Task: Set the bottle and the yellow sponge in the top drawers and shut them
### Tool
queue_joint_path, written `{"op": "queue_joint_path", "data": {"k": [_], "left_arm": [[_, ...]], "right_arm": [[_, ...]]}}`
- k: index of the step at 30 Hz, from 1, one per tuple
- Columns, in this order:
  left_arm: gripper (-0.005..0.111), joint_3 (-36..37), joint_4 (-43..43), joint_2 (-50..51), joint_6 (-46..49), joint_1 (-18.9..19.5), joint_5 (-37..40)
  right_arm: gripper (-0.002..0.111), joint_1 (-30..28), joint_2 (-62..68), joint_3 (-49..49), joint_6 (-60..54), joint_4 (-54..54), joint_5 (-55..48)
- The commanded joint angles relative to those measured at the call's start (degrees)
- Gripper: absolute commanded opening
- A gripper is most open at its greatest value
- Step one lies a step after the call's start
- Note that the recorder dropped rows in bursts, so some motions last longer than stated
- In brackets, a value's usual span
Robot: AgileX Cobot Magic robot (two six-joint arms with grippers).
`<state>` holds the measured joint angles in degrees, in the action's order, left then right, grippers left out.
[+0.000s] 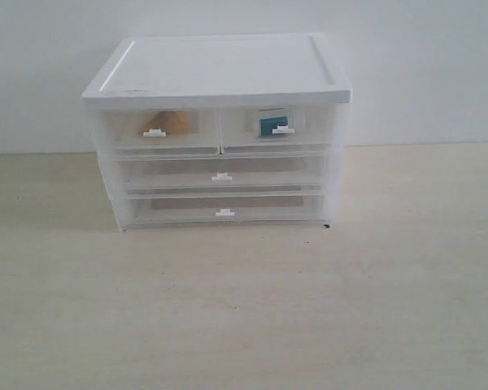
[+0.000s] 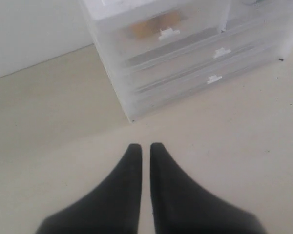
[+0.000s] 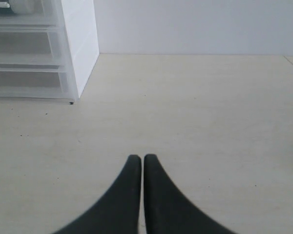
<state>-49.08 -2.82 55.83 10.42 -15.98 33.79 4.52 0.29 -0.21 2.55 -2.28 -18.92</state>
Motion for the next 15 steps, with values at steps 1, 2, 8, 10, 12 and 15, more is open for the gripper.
{"op": "queue_joint_path", "data": {"k": [1,2,8,10,12,15], "left_arm": [[0.004,4.3,-2.3,-7.7,-2.6,0.2,-0.3],[0.004,5.2,-2.8,-9.2,-3.2,0.2,-0.6],[0.004,9.9,-2.9,-14.3,-3.3,0.2,-2.7],[0.004,11.4,-2.9,-15.4,-3.3,0.2,-5.7],[0.004,12.8,-2.9,-16.3,-3.3,0.2,-8.4],[0.004,14.4,-2.9,-17.0,-3.3,0.2,-9.8]], "right_arm": [[0.000,0.0,-0.3,0.2,0.0,0.1,0.5],[0.000,0.0,-0.3,0.2,0.0,0.1,0.5],[0.000,0.0,-0.3,0.2,0.0,0.1,0.5],[0.000,0.0,-0.3,0.2,0.0,0.1,0.5],[0.000,0.0,-0.3,0.2,0.0,0.1,0.5],[0.000,0.0,-0.3,0.2,0.0,0.1,0.5]]}}
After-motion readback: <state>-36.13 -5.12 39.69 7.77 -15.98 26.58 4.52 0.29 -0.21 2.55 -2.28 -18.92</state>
